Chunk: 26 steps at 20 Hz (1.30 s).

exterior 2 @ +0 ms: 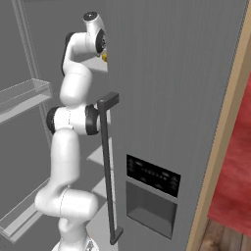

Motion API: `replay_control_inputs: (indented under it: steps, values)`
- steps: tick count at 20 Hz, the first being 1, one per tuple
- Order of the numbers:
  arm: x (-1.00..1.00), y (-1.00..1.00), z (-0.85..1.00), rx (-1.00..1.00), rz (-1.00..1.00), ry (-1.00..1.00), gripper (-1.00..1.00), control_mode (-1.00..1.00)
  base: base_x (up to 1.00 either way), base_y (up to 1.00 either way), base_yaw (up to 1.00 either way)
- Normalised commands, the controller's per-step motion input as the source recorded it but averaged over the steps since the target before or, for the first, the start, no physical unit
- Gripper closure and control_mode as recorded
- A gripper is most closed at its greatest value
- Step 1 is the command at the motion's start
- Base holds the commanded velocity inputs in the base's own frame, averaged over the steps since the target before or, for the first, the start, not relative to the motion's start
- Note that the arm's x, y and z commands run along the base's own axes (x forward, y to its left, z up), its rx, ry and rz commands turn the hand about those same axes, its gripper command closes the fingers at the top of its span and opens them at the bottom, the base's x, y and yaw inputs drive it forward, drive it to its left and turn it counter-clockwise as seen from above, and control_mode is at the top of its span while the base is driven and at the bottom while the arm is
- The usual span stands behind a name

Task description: Place the cold items (lemon and mango) from the fridge in one tupperware on the dining counter. Place the warm items (kebab skewer and hot dog) in the stove area in another tupperware.

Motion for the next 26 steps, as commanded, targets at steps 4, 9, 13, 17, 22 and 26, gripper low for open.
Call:
replay_control_inputs:
  steps: [4, 9, 13, 17, 22, 26]
  values:
    - [0.02, 0.00, -0.08, 0.01, 0.00, 0.00, 1.00, -1.00, 0.00, 0.00, 0.00]
    - [0.01, 0.00, -0.01, 0.00, 0.00, 0.00, 1.00, -1.00, 0.00, 0.00, 0.00]
    - [-0.33, 0.00, 0.00, 0.00, -0.09, -0.09, 1.00, -1.00, 0.00, 0.00, 0.00]
    - [-0.79, -0.11, -0.01, 0.07, -0.11, -0.16, 1.00, -1.00, 0.00, 0.00, 0.00]
    - [-0.73, 0.00, -0.48, 0.01, -0.08, -0.14, 1.00, -1.00, 0.00, 0.00, 0.00]
    - [-0.06, 0.00, -0.59, 0.00, -0.06, 0.14, 1.00, -1.00, 0.00, 0.00, 0.00]
